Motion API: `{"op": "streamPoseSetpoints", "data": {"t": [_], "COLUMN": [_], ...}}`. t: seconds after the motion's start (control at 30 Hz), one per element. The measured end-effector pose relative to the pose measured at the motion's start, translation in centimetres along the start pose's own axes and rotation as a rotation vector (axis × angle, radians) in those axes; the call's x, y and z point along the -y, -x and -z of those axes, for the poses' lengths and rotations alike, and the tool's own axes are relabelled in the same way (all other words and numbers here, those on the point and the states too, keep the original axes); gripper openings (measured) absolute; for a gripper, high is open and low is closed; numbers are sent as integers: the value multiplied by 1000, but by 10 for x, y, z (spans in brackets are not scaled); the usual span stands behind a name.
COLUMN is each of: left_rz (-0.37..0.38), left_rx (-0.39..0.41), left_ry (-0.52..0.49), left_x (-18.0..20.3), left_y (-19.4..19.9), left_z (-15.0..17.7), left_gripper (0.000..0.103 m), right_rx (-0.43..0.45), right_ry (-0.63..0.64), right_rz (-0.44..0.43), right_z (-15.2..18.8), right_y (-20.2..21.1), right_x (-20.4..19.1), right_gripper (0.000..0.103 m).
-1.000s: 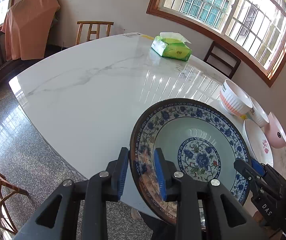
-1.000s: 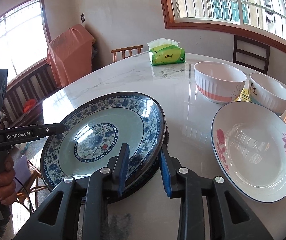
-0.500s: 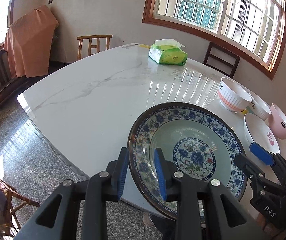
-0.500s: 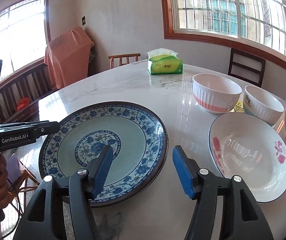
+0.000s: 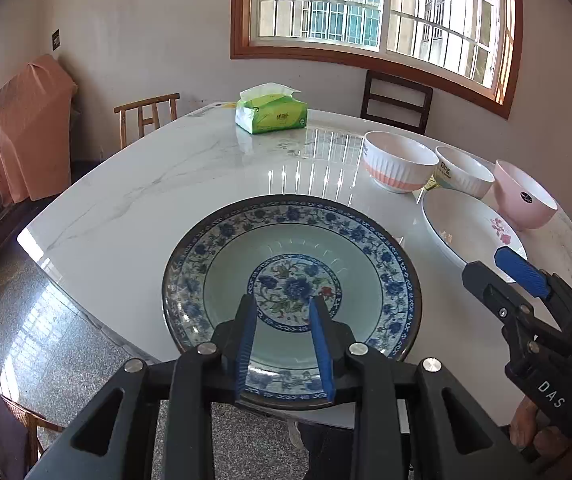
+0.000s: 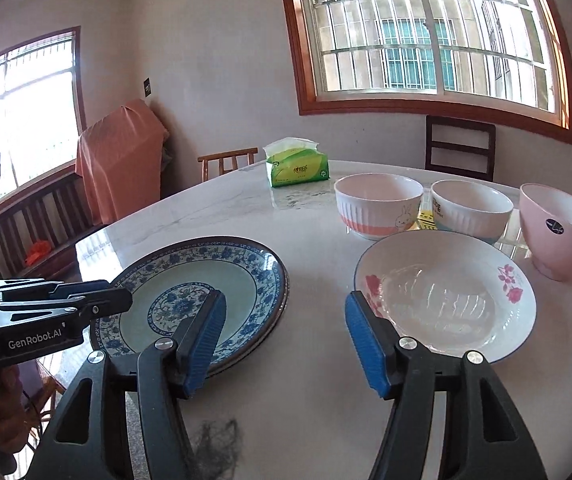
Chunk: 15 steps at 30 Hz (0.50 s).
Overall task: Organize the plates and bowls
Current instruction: 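Move both grippers to the white pink-flowered deep plate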
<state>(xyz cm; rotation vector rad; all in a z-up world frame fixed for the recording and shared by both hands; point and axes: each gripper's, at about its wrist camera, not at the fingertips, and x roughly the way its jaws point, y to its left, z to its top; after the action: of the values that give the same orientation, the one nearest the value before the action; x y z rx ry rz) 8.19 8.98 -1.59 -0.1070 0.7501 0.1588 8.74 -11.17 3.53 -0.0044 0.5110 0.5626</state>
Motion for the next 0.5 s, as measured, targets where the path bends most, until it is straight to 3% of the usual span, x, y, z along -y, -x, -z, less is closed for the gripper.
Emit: {"op": "streamPoseSetpoints", "data": {"t": [0.23, 0.37, 0.5], "left_rz": [24, 40, 40], "left_rx": [15, 12, 38], "left_ry": [-124, -174, -215], "left_x": [54, 80, 103], "left_y": [-1, -5, -7], "left_z": [-1, -4, -11], "left_gripper": [29, 30, 33], "right_rx": [51, 12, -9], "right_ry": [-99, -165, -242], "right_rz": [147, 228, 252], "right_z": [4, 8, 13], "right_y": [46, 51, 51], "right_x": [62, 103, 135], "right_gripper": [59, 60, 60]}}
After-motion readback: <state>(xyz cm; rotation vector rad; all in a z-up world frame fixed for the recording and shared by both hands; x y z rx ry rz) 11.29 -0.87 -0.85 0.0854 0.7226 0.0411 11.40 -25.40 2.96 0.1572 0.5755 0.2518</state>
